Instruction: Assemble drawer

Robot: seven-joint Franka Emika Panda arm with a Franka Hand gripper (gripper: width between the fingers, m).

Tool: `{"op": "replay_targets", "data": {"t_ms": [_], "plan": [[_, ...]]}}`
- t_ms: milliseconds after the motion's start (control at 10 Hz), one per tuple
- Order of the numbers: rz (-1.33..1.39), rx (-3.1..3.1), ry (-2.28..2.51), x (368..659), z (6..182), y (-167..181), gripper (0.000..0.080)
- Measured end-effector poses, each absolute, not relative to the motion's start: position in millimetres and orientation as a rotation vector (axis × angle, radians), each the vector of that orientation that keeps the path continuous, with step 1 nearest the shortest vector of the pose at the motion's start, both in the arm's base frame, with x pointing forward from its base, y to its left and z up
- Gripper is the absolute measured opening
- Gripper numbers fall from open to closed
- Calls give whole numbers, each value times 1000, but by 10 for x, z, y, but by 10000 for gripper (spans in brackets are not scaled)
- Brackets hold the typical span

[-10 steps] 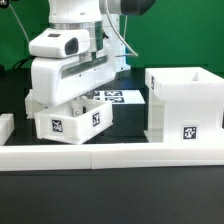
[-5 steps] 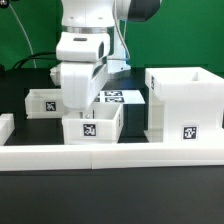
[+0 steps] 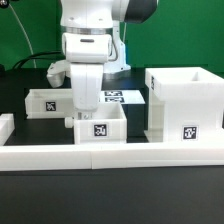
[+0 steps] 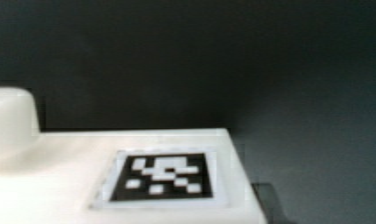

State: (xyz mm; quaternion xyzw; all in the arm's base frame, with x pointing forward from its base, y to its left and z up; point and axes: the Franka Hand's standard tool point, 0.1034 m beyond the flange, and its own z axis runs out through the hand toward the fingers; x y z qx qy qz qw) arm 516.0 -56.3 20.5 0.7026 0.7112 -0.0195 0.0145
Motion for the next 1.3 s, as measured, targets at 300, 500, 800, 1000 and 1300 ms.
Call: {"op": "replay_targets", "data": {"t_ms": [300, 500, 800, 1000, 1300], "plan": [[-39, 2192, 2207, 5308, 225, -396, 42], [-39, 2170, 2224, 5362, 194, -282, 42], [-71, 2189, 2231, 5328, 186, -311, 42], [-70, 2186, 2235, 5329, 184, -282, 42], [-51, 2171, 2250, 5415, 195, -165, 42]]}}
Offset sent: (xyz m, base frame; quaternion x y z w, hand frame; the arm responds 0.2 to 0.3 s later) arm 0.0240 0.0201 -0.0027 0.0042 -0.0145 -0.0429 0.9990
